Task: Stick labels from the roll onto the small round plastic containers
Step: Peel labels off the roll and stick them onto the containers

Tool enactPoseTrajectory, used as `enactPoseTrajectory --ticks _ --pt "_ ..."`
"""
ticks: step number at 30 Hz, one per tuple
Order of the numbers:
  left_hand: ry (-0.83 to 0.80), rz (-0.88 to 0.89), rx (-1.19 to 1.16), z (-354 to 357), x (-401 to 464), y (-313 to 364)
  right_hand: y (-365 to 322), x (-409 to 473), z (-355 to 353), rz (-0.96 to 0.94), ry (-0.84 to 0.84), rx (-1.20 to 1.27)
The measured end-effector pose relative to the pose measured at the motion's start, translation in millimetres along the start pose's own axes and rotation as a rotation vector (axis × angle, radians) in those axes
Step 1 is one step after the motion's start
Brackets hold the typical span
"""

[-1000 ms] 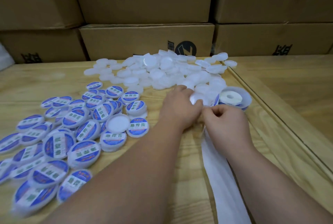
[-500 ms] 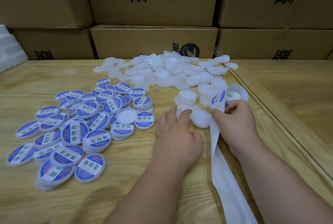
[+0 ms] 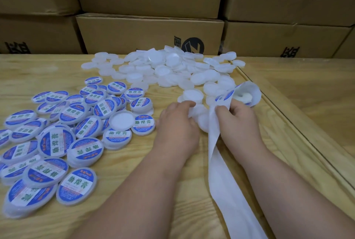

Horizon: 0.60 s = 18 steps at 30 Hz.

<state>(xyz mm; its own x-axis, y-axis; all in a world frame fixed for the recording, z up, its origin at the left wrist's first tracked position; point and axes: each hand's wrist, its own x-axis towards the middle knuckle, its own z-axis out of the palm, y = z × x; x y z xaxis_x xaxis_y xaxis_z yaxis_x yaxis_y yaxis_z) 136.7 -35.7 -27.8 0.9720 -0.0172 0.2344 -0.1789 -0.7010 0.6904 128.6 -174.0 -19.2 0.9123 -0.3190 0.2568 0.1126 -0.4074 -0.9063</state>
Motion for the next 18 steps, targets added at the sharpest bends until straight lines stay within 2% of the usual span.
enactPoseTrajectory --ticks 8,12,18 --pt "0.178 0.057 -0.348 -2 -1 7 -4 -4 4 -0.052 -0.054 0.093" --pt "0.139 0.011 -0.395 -1 0 7 -6 -5 4 -0.051 -0.115 0.092" --pt "0.004 0.112 -0.499 -2 -1 11 -6 -7 5 -0.016 -0.239 0.178"
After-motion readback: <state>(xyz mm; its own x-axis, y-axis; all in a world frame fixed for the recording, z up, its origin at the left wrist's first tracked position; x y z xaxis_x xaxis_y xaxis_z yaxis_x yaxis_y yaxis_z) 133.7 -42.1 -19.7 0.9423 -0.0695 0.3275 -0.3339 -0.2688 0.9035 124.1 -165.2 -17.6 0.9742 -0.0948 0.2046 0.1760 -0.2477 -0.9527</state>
